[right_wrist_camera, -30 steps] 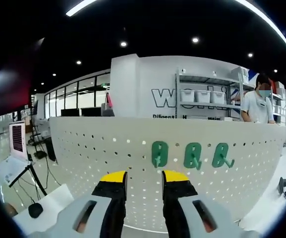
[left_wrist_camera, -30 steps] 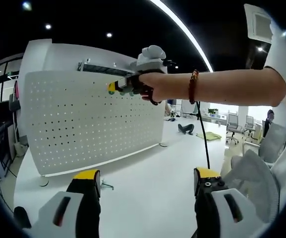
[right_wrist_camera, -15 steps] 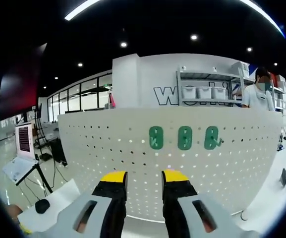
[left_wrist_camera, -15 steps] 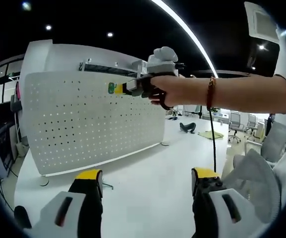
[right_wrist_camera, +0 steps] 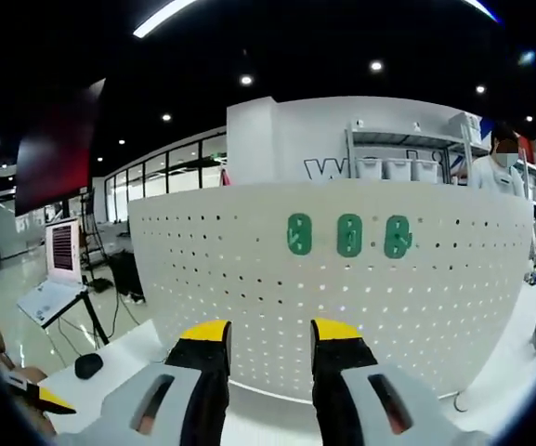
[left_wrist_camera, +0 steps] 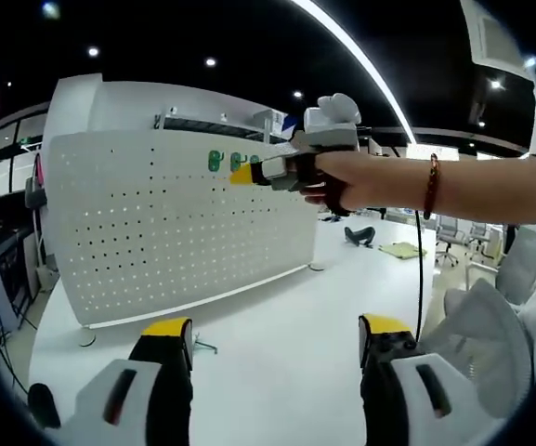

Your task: Insert the hook assembly into the mounting plate slot until the hook locks in place.

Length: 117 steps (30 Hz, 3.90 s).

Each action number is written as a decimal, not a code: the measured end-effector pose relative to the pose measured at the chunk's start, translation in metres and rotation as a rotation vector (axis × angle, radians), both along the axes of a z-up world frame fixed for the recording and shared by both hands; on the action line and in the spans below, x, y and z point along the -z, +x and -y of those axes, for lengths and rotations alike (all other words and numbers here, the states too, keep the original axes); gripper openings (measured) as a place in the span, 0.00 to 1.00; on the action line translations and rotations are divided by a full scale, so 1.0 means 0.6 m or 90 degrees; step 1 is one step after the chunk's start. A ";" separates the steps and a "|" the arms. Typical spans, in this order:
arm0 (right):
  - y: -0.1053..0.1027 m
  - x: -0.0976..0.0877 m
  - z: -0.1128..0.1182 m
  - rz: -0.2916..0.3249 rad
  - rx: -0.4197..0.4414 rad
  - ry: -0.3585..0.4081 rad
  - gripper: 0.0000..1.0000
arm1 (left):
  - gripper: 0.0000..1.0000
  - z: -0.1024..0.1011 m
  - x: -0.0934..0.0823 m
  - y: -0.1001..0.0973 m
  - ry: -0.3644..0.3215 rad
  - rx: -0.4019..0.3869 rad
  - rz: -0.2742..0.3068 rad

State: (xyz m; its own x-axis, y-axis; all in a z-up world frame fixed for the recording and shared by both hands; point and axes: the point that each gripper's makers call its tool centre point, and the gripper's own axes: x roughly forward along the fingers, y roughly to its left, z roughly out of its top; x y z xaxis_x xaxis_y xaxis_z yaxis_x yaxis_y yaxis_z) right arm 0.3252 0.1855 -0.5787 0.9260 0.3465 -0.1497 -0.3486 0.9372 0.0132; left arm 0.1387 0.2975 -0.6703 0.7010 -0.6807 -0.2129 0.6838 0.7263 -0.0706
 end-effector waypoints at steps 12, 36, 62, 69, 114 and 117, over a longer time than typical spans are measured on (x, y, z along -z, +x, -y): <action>-0.020 0.025 -0.011 -0.010 -0.065 0.004 0.36 | 0.75 -0.003 0.012 0.019 0.016 -0.013 -0.008; -0.066 0.042 -0.030 0.017 -0.108 0.023 0.43 | 0.74 -0.001 0.052 0.052 0.061 -0.023 -0.022; -0.094 0.071 -0.029 0.001 -0.119 0.030 0.42 | 0.64 -0.026 0.097 0.109 0.092 -0.032 -0.059; -0.102 0.079 -0.026 -0.003 -0.116 0.032 0.44 | 0.63 -0.023 0.114 0.120 0.094 -0.026 -0.074; -0.156 0.165 -0.022 -0.087 -0.144 0.040 0.42 | 0.42 -0.034 0.217 0.182 0.101 -0.060 -0.166; -0.159 0.168 -0.021 -0.093 -0.145 0.044 0.42 | 0.36 -0.042 0.224 0.195 0.094 -0.087 -0.180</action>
State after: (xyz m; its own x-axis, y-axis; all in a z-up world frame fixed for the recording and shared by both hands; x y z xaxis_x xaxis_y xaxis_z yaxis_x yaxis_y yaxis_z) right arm 0.2300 0.1981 -0.6796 0.7933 0.5576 -0.2444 -0.5403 0.8298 0.1394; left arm 0.2556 0.3227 -0.8047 0.6834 -0.5316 -0.5004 0.5474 0.8266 -0.1305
